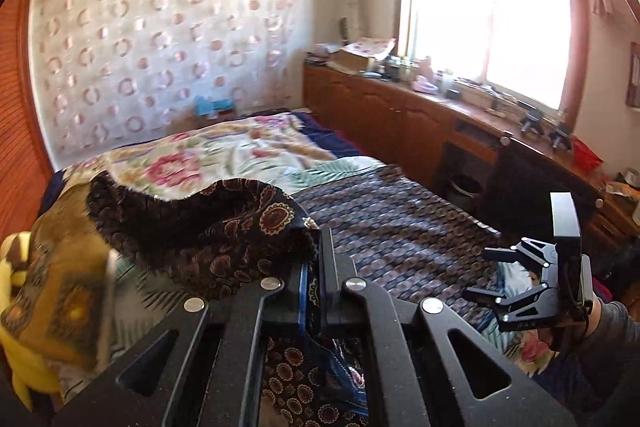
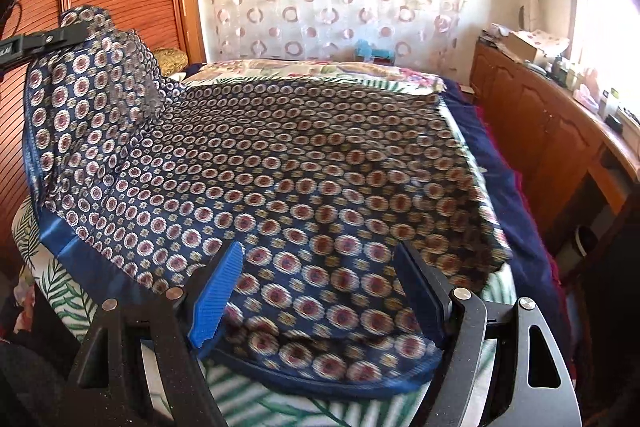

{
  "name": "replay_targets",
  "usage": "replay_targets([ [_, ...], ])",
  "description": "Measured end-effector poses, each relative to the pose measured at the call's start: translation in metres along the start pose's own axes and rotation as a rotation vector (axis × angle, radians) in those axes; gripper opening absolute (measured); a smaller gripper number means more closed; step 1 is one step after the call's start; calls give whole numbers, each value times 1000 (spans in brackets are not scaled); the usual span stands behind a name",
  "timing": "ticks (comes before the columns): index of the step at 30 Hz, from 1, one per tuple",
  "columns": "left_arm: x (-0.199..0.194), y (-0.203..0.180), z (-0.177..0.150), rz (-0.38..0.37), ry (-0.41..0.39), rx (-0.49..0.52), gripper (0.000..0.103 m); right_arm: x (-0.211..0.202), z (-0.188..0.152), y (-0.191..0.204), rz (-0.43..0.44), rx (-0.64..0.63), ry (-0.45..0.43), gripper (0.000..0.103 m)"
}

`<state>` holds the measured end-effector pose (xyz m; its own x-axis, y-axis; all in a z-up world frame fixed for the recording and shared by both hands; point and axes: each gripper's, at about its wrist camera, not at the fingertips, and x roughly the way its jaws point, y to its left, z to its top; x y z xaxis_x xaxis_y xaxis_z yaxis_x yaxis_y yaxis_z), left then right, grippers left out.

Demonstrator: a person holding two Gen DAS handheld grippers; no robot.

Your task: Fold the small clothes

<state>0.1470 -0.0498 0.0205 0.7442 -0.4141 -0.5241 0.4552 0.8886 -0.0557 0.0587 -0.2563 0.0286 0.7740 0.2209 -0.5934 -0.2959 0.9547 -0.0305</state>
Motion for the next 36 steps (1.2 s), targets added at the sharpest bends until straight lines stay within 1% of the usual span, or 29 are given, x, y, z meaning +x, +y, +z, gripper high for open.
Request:
replay_targets([
  [11, 34, -45, 33, -86, 15, 59, 5, -34, -25, -26, -24, 52, -37, 79],
  [19, 54, -93, 57, -152, 12, 121, 5, -59, -36, -44, -44, 94, -65, 79],
  [22, 60, -108, 59, -172, 19, 139, 5, -66, -40, -47, -54, 99, -75, 79],
  [26, 70, -123, 55, -193, 52, 153, 5, -81, -45, -45, -70, 105, -90, 79],
  [32, 82, -129, 43, -243, 123, 163, 5, -89, -47, -54, -78, 126, -92, 79],
  [33, 83, -128, 42, -252, 132, 165, 15, -89, -47, -55, -81, 128, -89, 79],
  [34, 81, -126, 41, -269, 129, 161, 32, -88, -46, -55, -82, 129, -87, 79],
  [35, 80, -124, 41, -281, 123, 158, 42, -87, -45, -55, -83, 130, -85, 79],
  [36, 78, -123, 41, -290, 115, 157, 56, -86, -44, -55, -84, 130, -82, 79],
])
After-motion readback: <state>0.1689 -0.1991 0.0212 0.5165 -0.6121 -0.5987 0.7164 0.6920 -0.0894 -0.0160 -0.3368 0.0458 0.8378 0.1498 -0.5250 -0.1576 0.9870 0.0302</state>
